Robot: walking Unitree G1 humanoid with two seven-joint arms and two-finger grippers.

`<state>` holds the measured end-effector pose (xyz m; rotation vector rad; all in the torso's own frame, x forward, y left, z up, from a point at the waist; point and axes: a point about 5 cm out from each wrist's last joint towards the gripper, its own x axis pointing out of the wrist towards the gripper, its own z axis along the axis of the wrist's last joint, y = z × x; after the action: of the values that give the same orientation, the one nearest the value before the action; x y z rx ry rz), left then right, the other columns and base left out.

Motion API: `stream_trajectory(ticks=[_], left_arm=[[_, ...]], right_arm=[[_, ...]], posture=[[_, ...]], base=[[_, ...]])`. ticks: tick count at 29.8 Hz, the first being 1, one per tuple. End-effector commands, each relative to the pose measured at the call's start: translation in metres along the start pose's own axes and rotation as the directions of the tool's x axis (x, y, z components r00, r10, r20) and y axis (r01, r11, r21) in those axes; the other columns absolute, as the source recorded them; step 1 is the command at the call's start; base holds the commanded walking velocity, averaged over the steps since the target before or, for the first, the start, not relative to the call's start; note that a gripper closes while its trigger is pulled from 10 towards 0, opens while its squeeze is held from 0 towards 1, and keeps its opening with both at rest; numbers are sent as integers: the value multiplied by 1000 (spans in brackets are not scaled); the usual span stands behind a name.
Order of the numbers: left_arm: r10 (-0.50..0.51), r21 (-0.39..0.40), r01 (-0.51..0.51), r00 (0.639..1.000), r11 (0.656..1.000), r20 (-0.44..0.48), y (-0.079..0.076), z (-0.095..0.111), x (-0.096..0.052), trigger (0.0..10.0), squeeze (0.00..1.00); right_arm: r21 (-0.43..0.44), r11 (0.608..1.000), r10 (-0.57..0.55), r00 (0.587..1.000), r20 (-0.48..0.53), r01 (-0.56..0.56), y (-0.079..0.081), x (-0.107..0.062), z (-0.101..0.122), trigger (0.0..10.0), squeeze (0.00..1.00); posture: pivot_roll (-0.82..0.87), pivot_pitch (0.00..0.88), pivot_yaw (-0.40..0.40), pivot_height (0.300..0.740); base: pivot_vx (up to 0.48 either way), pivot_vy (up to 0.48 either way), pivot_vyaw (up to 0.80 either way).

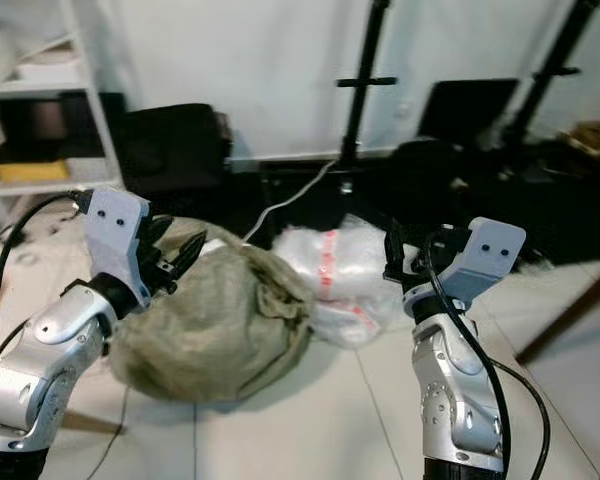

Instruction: Setting the table

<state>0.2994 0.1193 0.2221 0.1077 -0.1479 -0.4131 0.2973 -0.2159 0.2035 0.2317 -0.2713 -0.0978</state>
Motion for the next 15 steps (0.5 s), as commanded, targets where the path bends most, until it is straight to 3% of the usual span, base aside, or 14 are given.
stream_trajectory(ticks=[1, 10, 15], left_arm=[[-10, -9, 10, 1000, 1000, -6, 0, -2, -1, 10000, 0], [-23, -24, 24, 1000, 999, 8, -2, 2, 2, 10000, 0], [-25, -69, 25, 1000, 997, 12, -3, 2, 3, 10000, 0]], right_arm=[[-3, 1000, -6, 1000, -7, 6, -1, -1, -1, 10000, 0], [-7, 1000, -9, 1000, -9, 9, -1, -1, -1, 10000, 0], [-8, 1000, -10, 1000, -10, 10, -1, -2, -1, 10000, 0]], posture=[[-78, 0, 78, 740], [-82, 0, 79, 740], [-83, 0, 80, 740]], base=[[0, 0, -800], [0, 0, -800], [0, 0, -800]])
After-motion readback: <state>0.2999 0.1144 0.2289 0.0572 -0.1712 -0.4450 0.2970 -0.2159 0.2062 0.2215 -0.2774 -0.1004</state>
